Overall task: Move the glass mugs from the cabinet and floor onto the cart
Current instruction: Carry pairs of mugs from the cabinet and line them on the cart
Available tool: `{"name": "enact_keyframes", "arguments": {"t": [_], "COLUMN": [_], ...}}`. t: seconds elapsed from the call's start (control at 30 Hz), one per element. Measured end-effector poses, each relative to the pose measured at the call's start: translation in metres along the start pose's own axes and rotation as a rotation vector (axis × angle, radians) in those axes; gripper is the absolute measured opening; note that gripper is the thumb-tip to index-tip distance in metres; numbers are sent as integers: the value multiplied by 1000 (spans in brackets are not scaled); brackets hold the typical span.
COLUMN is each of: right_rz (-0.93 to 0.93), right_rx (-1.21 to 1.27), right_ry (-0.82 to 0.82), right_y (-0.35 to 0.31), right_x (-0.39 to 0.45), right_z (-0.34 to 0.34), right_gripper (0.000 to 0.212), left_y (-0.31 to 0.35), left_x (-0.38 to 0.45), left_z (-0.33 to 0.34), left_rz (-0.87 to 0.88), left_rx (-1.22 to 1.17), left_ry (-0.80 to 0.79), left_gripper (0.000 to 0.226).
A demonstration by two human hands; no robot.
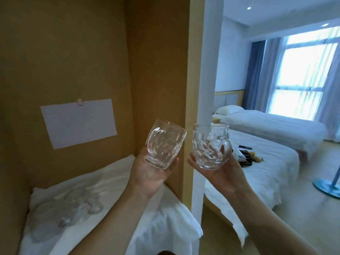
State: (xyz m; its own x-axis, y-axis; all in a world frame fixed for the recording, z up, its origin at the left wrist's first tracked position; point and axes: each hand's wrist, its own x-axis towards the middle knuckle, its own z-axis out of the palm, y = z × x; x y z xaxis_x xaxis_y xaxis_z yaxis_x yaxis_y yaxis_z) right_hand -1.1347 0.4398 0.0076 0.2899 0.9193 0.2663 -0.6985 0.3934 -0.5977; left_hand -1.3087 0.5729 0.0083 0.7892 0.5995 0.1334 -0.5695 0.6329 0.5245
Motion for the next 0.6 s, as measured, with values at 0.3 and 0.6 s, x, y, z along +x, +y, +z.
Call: {"name": "enact_keyframes", "arguments": {"t": [0.3,0.6], "right_rz": [-179,-276], "right_rx": [-66,-216], "right_ry": [254,529], "right_y": [-119,-232], "right_x": [-96,-210], "right_z": [-78,-165], "right_gripper": [104,90], "left_y": [-141,-295], "left_x": [51,85], "left_z": [77,157], "left_rz": [-310,-501], "left_rx": [124,289], "left_ry": [32,-213], "left_gripper": [54,77]}}
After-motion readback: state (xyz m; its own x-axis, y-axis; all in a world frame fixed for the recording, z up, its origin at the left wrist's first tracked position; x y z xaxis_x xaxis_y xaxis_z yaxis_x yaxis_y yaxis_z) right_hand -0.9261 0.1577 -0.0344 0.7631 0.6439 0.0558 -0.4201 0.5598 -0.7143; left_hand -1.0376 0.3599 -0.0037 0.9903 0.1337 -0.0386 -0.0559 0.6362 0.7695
